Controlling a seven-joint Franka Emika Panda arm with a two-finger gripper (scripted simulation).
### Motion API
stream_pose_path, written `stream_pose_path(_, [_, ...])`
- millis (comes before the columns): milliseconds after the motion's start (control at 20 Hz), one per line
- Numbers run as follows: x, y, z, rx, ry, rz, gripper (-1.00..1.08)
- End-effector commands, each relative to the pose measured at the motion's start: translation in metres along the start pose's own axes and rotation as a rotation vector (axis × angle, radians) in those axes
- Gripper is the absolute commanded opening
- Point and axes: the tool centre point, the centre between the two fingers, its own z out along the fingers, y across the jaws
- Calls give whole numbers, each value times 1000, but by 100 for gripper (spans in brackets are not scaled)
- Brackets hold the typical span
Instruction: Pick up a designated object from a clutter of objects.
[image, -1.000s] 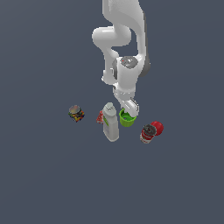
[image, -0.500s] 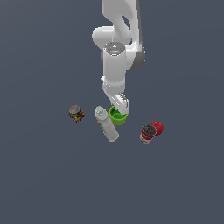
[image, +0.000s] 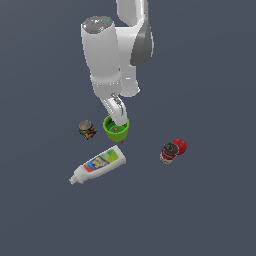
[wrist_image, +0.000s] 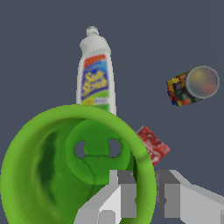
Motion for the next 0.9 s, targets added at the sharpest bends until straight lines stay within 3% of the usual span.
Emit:
stream_pose_path(0, [21, -1, -21, 1, 2, -1, -100])
stream_pose_path(850, [131, -11, -121, -1, 4, -1, -100])
